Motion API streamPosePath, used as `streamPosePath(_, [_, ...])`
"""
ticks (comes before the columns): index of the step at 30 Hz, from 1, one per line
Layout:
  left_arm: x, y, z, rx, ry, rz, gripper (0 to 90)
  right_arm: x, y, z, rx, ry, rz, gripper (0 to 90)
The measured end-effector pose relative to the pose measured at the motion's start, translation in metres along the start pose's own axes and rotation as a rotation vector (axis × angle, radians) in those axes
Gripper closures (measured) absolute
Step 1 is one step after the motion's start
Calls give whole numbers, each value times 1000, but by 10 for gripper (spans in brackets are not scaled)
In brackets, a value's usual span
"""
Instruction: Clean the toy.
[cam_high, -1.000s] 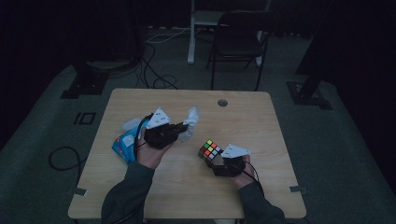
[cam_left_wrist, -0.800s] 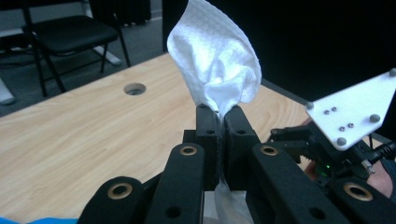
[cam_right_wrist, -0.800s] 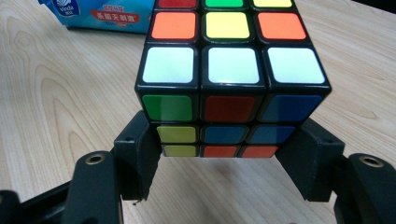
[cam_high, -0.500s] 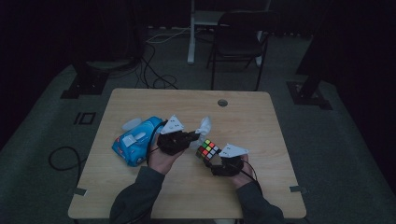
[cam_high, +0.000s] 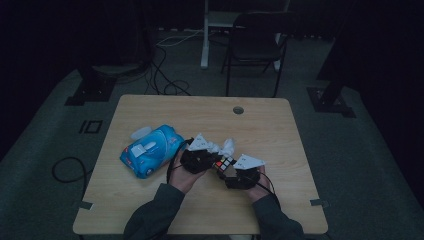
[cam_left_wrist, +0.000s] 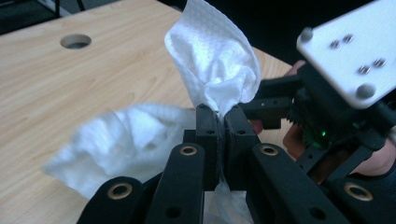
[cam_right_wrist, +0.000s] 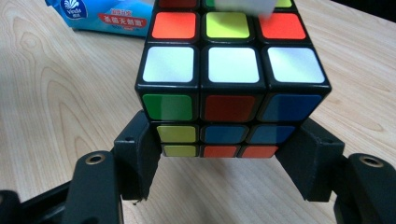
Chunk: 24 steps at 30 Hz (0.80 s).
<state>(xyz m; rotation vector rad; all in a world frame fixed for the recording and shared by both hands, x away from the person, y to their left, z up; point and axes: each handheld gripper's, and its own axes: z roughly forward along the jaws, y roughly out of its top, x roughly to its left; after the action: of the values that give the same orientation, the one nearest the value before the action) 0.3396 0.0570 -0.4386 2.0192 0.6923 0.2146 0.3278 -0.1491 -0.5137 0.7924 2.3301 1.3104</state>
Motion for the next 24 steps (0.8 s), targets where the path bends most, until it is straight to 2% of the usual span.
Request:
streamPosePath(7, [-6,-5,7,29,-8,13,874,-1,0,-1,-8,-7,-5,350])
streamPosePath(16, [-12,-12,3,41,-26,21,874,0,0,-1,-3,-19,-11,350])
streamPosePath(24, [-6,-11,-1,38,18,22,865,0,0,-1,-1,-20,-17,350])
